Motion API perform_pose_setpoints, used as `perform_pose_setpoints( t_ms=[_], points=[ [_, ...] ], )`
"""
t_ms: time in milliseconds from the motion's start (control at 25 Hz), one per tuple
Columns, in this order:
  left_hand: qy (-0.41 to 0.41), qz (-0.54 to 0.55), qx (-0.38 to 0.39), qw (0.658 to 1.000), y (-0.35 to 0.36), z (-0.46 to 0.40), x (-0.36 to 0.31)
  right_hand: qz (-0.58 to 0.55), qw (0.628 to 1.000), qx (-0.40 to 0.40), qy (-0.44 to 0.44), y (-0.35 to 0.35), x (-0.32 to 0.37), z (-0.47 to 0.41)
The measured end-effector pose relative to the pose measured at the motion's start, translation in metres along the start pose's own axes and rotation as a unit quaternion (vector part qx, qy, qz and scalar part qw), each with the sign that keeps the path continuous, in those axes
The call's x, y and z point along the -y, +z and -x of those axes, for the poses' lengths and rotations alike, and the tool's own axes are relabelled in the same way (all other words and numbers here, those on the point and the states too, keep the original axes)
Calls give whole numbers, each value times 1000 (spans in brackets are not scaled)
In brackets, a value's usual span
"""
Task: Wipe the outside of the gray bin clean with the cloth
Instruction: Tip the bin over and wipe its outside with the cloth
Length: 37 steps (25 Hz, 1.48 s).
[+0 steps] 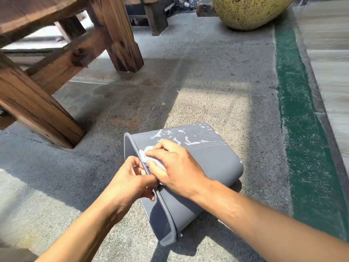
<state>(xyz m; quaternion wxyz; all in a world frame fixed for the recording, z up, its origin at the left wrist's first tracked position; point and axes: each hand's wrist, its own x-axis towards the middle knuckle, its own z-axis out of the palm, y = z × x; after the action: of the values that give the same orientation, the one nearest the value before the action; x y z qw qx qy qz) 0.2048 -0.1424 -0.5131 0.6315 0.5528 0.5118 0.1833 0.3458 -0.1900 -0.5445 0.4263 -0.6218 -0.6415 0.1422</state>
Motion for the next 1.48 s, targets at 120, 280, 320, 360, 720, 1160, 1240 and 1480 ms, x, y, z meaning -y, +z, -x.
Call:
perform_pose_setpoints(
  t_ms=[120, 280, 320, 360, 720, 1160, 1240, 1480],
  points=[
    [27, -23, 48, 998, -1, 2, 0, -28, 999, -26, -24, 1, 2, 2],
    [16, -48, 69, 996, 1, 1, 3, 68, 995, -67, 5, -2, -23, -4],
    [12, -58, 67, 996, 1, 1, 5, 85, 993, -70, 27, -6, -35, -5],
    [6, -64, 63, 996, 0, 1, 7, 100, 991, -73, 56, -12, -49, -5],
    [-20, -17, 30, 999, -10, 1, 12, 125, 864, -153, 464, -86, -176, 70],
    [-42, -81, -41, 995, -7, -9, 15, 171, 957, -159, 171, -62, -127, 104],
    [-31, -89, -45, 995, -3, -11, 14, 176, 944, -191, 202, -64, -139, 110],
    [-34, -74, -49, 995, -2, -8, 16, 11, 808, -285, 515, -79, -181, 144]
  ],
)
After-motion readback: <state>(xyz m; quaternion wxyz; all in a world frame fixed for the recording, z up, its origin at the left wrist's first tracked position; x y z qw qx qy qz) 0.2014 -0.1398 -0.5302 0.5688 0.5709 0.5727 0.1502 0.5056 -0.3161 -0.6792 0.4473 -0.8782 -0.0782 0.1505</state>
